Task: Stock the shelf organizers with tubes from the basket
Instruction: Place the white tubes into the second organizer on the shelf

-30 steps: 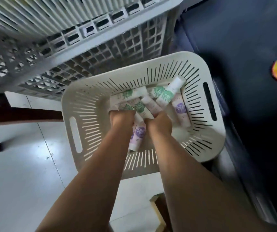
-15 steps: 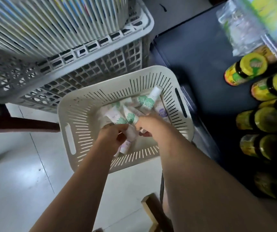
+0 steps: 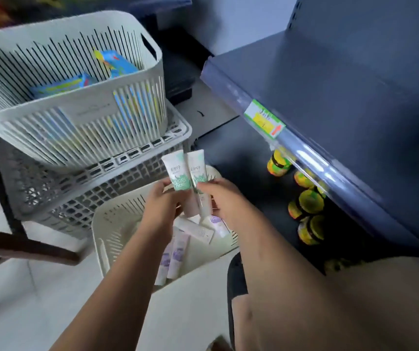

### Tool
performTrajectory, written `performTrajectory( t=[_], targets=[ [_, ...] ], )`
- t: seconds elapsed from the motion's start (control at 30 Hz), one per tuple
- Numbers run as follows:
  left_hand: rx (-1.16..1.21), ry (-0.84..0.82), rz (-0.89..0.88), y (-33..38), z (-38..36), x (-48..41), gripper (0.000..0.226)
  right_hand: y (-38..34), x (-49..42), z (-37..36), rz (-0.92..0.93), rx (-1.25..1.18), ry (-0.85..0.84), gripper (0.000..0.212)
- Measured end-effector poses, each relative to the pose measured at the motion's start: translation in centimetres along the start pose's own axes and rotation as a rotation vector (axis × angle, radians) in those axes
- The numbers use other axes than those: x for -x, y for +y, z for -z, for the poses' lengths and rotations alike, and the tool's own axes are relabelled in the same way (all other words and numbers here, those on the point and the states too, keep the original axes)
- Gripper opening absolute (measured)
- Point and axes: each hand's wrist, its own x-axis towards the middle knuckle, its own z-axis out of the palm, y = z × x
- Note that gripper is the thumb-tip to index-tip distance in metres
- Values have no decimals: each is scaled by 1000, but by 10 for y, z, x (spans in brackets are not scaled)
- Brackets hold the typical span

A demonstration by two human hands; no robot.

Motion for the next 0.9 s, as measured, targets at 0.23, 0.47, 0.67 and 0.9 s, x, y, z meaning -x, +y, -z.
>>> performTrajectory(
  t=[0.23,0.47,0.67,0.9],
  targets=[
    [-92,-217,-244,74,-65,43,39,-82,71,58,400,-33,186,26],
    [-77,-440,-472,126,-170,104,44,-123,173,149,705,-47,411,17],
    [-239,-580,-771,139,-269,160,44,-113,262,243,855,-17,666,24],
    [-262,-705,-803,111,-365,185,44,-67,298,335,834,-166,946,25]
  ],
)
